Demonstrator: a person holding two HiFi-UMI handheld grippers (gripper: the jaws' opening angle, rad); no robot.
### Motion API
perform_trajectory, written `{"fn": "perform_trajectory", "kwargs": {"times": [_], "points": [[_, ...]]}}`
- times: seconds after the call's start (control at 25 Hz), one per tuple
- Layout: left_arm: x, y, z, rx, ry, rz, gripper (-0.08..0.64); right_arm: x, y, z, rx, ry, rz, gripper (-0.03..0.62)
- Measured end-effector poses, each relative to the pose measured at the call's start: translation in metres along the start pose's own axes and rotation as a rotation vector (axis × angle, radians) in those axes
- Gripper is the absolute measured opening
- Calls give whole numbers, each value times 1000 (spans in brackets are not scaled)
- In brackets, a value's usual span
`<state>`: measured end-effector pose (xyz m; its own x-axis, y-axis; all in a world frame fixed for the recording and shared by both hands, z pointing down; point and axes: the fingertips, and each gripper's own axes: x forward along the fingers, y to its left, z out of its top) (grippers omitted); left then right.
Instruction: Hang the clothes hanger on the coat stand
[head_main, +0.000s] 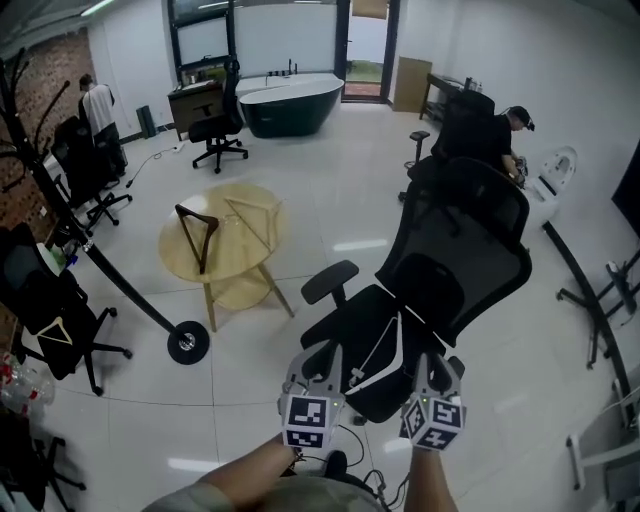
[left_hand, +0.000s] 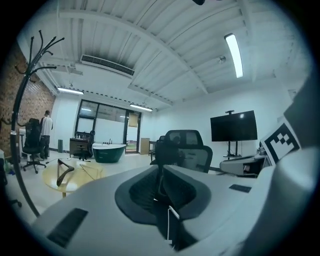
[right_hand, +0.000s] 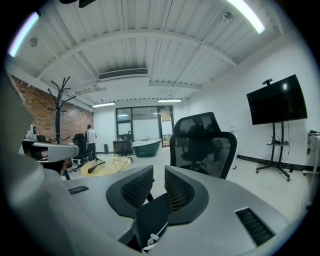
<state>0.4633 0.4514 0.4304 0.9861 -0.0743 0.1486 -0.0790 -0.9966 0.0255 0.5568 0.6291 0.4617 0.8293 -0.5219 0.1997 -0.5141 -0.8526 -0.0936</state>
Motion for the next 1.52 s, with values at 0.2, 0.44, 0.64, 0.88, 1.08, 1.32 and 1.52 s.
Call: {"fn": "perform_trajectory", "kwargs": {"times": [0.2, 0.44, 0.64, 0.88, 1.08, 1.32, 1.52], "points": [[40, 6, -7, 61, 25, 58, 17, 48, -19, -12, 28, 27, 3, 92], [77, 37, -24, 40, 47, 41, 15, 97, -13, -36, 19, 105, -24, 114], [113, 85, -46, 6, 54, -18, 15, 142, 10, -67, 48, 186, -95, 150], [166, 110, -79, 2, 109, -41, 15, 198, 0, -132, 117, 336, -150, 150], [241, 121, -134, 27, 186, 18, 15, 279, -43, -214, 180, 474, -169, 176], [343, 115, -218, 13, 278, 46, 17, 369, -101, -320, 236, 629, -226, 176], [389, 113, -286, 14, 356, 49, 15, 406, -119, -406, 277, 749, -278, 178]]}}
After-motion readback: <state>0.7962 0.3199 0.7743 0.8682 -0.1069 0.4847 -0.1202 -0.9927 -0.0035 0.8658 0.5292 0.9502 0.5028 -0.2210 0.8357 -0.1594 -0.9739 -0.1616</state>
